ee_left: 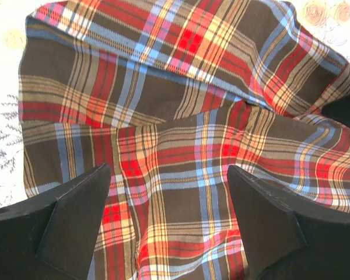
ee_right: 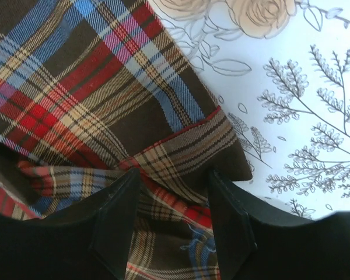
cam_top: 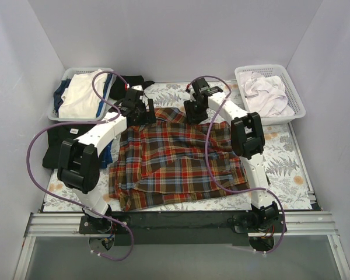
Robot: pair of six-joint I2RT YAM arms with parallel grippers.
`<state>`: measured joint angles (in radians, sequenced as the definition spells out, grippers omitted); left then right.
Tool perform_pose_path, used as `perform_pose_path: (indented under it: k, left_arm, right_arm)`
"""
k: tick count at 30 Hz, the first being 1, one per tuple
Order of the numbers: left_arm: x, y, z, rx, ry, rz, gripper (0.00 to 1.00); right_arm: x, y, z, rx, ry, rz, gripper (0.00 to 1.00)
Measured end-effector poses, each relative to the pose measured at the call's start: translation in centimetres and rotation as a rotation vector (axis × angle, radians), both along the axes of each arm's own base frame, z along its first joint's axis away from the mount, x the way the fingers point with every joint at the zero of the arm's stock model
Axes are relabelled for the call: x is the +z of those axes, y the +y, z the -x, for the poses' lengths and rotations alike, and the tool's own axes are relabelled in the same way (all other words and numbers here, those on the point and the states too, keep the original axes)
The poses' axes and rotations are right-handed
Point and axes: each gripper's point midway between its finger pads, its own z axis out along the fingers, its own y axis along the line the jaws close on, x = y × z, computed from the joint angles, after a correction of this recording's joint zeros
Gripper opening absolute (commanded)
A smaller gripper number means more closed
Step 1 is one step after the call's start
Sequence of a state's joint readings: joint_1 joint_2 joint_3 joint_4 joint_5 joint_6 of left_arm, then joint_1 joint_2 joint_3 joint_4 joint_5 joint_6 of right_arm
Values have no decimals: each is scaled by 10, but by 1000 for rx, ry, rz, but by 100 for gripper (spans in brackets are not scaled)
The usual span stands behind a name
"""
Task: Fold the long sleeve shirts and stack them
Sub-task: Fold the shirt
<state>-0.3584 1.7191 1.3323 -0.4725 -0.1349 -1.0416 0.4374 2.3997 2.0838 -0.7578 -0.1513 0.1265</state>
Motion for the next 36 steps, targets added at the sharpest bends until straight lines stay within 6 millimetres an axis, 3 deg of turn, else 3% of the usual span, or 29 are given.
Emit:
perform_pose_path:
  k: [2,5,6,8,15,20,22,24,28,31,33,36]
  left_arm:
    - [-2,0,3,-1,10,2,82]
    - [-3,2,7,-2,23,-3,82]
    - [-3,2,8,-2,25,-5,82]
    - [-1,3,10,-3,25,-8,83]
    - [9,11,14,17,8,-27,83]
    - [3,17,20,37,23,-44,84]
    - [-1,21,23,56,38,-57,84]
    - [-3,27,26,90,48,-69,85]
    - [-4,39,25,172,51,-81,86]
    - [-2,54,21,241,41,-83,87]
    - [3,63,18,278,25,-85,88]
    - [15,72,10,320,-10,-82,88]
  right_arm:
    - [-2,3,-1,2,-12,16,54]
    - [-4,2,-6,-12,-36,57,39]
    - [-5,1,-8,-22,-44,72,22]
    - [-6,-3,-15,-51,-67,104,2]
    - [1,-10,-39,-145,-142,145,1]
    - [20,4,-63,-164,-242,68,1]
    - [37,11,-72,-163,-284,29,1]
    - [69,20,-81,-158,-349,-30,1]
    - [153,27,-72,-132,-462,-151,1]
    - [224,24,-39,-88,-530,-242,1]
    - [260,19,-9,-52,-559,-281,1]
    - [280,15,44,23,-558,-286,1]
